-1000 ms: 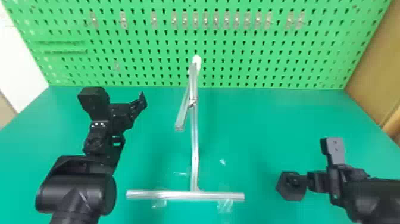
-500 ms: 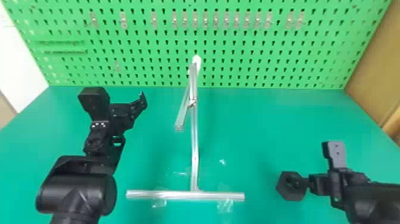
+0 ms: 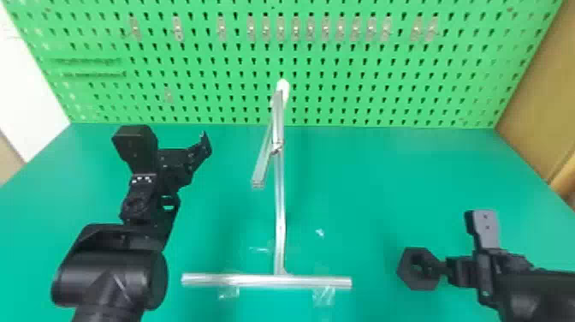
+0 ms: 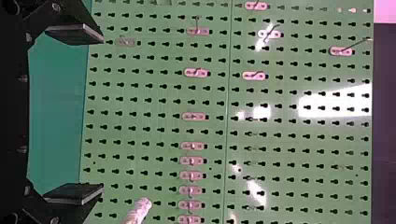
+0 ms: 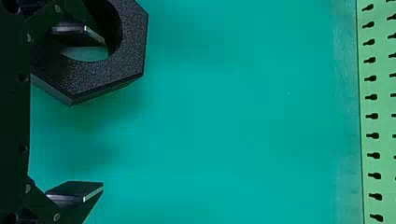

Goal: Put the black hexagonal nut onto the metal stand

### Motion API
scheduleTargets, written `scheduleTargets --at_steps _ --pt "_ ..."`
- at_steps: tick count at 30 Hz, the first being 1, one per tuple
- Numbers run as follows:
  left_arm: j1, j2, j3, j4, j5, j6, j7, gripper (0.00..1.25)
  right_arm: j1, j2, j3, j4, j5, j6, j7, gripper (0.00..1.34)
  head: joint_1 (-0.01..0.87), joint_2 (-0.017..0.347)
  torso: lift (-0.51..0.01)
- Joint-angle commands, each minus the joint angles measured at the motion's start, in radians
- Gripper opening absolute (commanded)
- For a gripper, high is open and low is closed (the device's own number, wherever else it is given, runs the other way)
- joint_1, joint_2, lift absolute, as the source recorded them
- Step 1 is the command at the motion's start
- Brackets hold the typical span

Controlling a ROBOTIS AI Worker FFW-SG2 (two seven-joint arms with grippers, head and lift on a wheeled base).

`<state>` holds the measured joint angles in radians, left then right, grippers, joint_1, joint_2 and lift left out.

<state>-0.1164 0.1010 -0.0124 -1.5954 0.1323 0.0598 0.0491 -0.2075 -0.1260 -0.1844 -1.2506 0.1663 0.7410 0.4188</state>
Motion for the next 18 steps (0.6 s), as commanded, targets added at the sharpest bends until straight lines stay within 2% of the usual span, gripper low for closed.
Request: scheduleTargets --at_steps 1,4,8,11,18 --pt "0.0 0.0 -0.001 0.0 0.0 0.0 0.0 1.09 -0.001 0.0 0.002 0.0 0.002 0.0 0.0 0.98 0.693 0.081 -0.001" --pt "0.0 0.0 -0.001 0.0 0.0 0.0 0.0 1.09 -0.003 0.0 0.005 0.0 0.006 0.009 0.0 0.71 0.693 0.081 -0.001" --pt "0.001 0.0 0.0 0.0 -0.002 0.0 0.0 1.09 -0.009 0.0 0.016 0.0 0.019 0.034 0.0 0.52 0.693 0.081 -0.001" --pt "0.001 0.0 0.0 0.0 -0.002 0.0 0.0 1.09 -0.02 0.0 0.03 -0.007 0.044 0.06 0.0 0.32 0.693 0.081 -0.001" --pt "0.0 0.0 0.002 0.0 -0.002 0.0 0.0 1.09 -0.03 -0.003 0.072 -0.038 0.098 0.11 -0.008 0.21 0.693 0.081 -0.001"
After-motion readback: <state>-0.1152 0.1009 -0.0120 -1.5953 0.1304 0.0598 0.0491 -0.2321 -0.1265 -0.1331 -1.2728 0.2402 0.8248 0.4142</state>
